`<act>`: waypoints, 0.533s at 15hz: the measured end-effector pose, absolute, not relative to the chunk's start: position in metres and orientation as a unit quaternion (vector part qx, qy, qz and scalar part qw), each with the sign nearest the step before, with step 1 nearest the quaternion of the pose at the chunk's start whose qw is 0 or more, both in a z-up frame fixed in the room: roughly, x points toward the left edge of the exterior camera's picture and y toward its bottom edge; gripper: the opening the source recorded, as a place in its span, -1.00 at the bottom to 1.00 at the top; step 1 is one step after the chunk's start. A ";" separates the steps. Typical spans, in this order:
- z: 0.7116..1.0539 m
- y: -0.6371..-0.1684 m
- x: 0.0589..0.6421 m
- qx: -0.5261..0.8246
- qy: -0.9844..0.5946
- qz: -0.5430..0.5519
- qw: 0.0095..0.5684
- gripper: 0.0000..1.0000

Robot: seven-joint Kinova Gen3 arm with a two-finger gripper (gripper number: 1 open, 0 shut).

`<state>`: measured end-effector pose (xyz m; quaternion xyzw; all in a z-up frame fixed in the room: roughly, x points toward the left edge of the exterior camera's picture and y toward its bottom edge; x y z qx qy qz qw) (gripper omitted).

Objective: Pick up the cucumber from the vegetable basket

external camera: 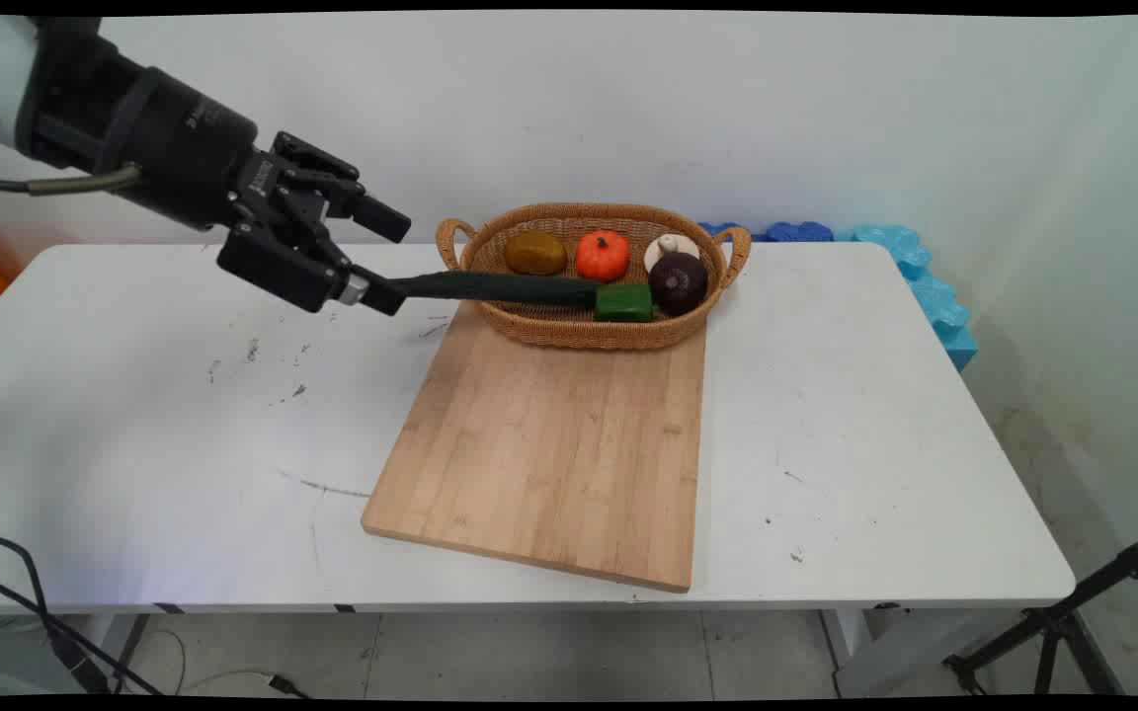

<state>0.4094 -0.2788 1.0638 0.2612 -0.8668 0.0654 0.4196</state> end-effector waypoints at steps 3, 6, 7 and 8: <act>1.062 -0.287 0.406 0.271 -0.866 0.071 0.415 1.00; 1.061 -0.299 0.402 0.281 -0.865 0.078 0.409 1.00; 1.061 -0.302 0.401 0.283 -0.864 0.080 0.408 1.00; 1.061 -0.307 0.400 0.286 -0.864 0.083 0.405 1.00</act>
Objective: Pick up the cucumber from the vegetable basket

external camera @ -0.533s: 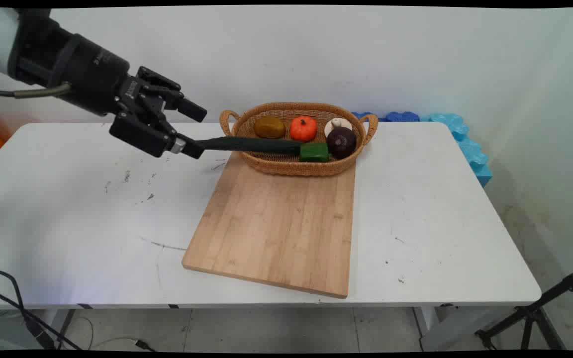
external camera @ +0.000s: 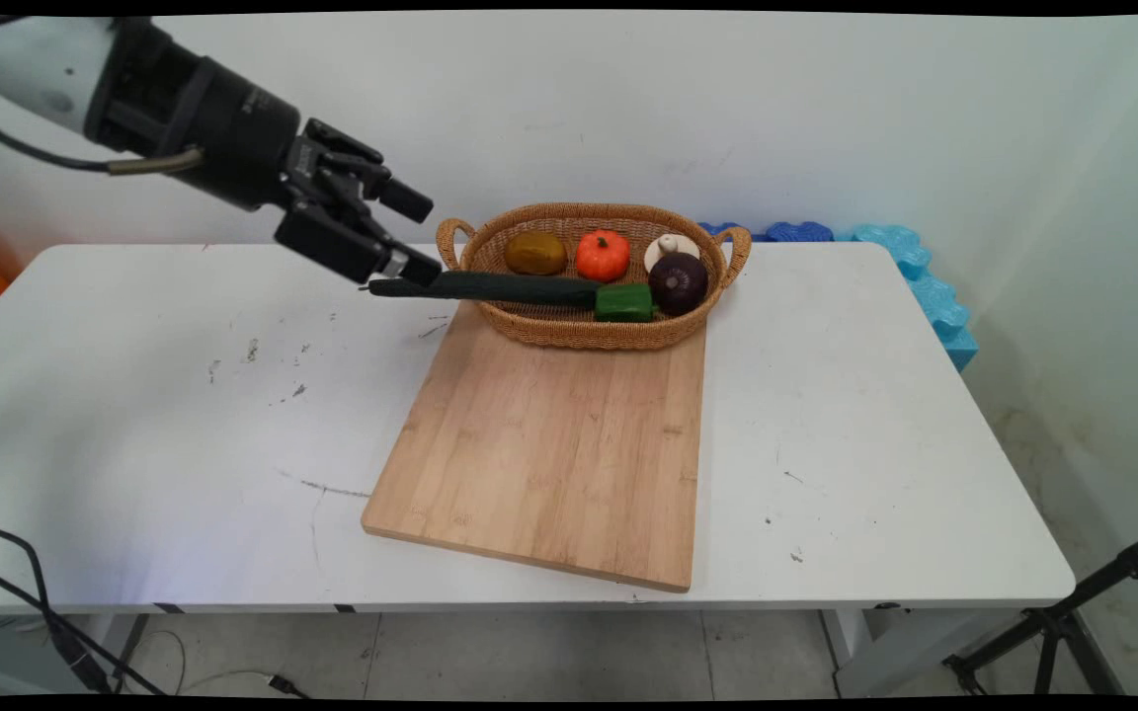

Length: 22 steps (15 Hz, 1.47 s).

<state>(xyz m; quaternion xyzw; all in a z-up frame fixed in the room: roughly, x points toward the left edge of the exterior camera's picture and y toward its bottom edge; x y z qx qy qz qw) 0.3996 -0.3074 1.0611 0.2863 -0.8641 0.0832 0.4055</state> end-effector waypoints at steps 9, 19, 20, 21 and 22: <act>1.051 -0.381 0.382 0.336 -0.862 0.119 0.360 1.00; 0.999 -0.474 0.359 0.382 -0.875 0.131 0.266 1.00; 0.992 -0.482 0.357 0.386 -0.876 0.131 0.257 1.00; 0.984 -0.491 0.355 0.390 -0.877 0.130 0.248 1.00; 0.976 -0.499 0.353 0.392 -0.879 0.130 0.239 1.00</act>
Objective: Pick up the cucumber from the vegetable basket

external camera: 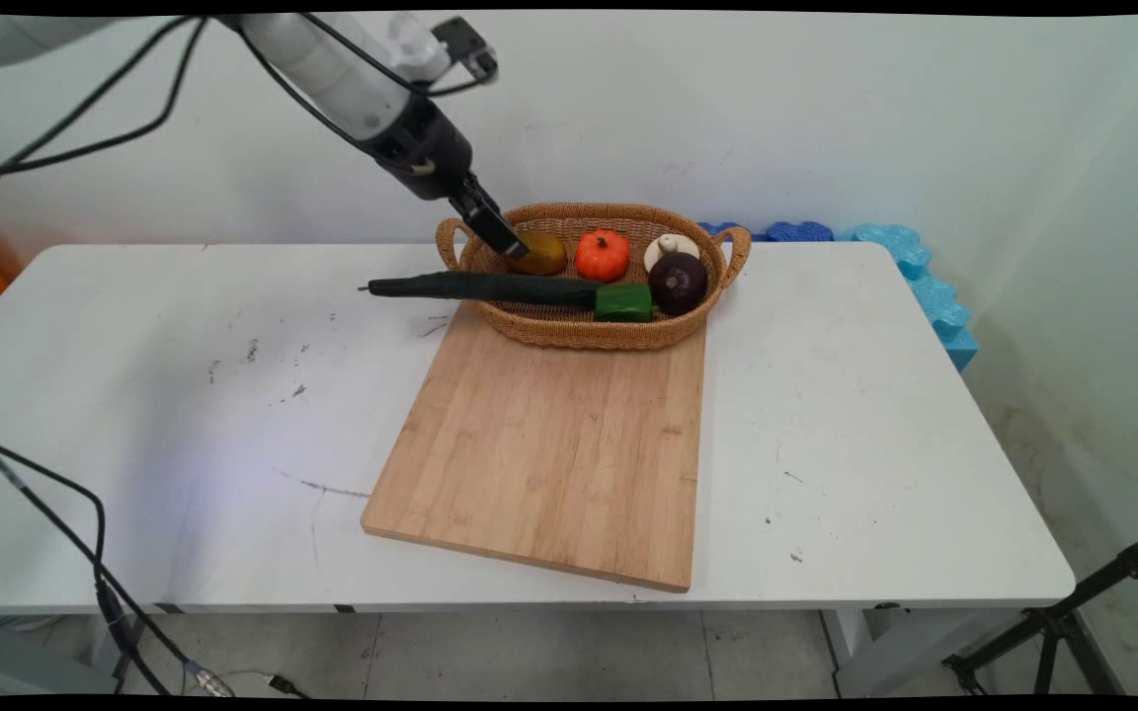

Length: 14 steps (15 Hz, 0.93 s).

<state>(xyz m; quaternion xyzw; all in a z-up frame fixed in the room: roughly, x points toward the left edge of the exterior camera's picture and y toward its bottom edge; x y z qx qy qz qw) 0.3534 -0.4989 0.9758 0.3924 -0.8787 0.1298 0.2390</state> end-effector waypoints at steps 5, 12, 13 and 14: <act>0.944 -0.528 0.345 0.403 -0.882 0.123 0.212 1.00; 0.911 -0.552 0.334 0.407 -0.887 0.102 0.192 1.00; 0.907 -0.554 0.332 0.406 -0.888 0.098 0.190 1.00; 0.904 -0.556 0.331 0.405 -0.889 0.096 0.188 1.00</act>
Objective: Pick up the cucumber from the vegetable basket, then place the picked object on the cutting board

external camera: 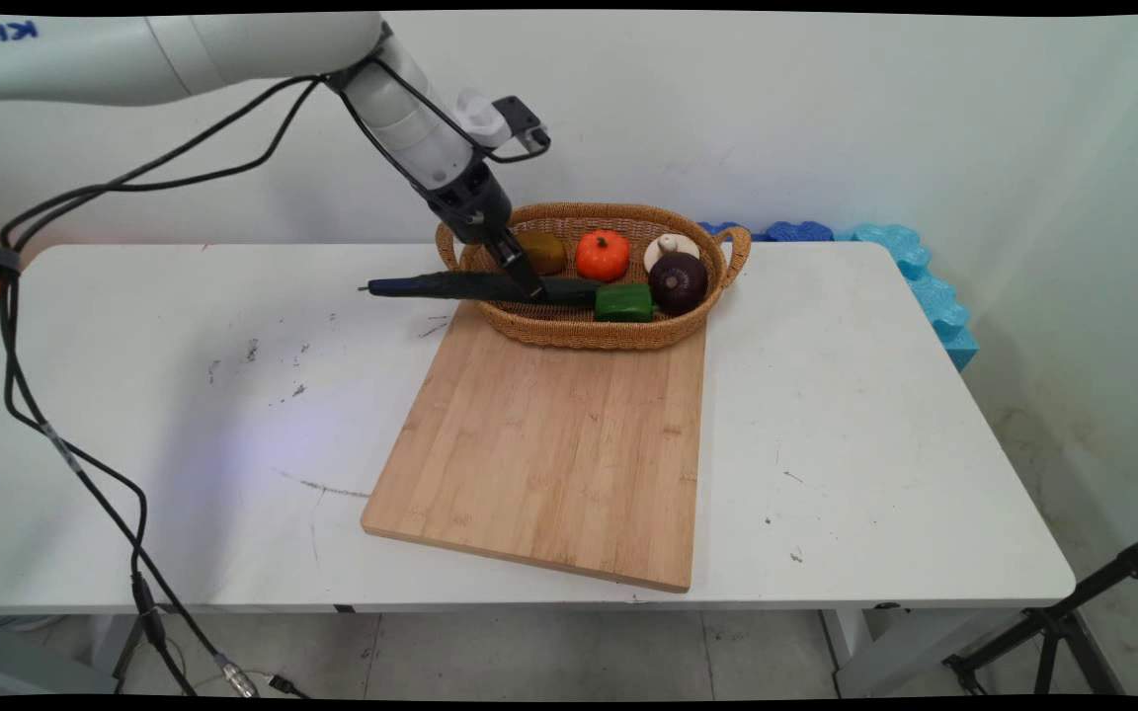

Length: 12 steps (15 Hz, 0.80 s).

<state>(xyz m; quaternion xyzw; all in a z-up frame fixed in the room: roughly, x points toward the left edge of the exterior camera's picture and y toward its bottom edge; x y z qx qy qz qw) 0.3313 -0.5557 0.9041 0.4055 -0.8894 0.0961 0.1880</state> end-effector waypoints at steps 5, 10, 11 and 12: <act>0.893 -0.562 0.326 0.402 -0.893 0.089 0.180 -1.00; 0.888 -0.564 0.325 0.400 -0.895 0.090 0.174 -1.00; 0.887 -0.564 0.325 0.398 -0.896 0.089 0.174 -1.00; 0.887 -0.564 0.324 0.396 -0.897 0.089 0.173 -1.00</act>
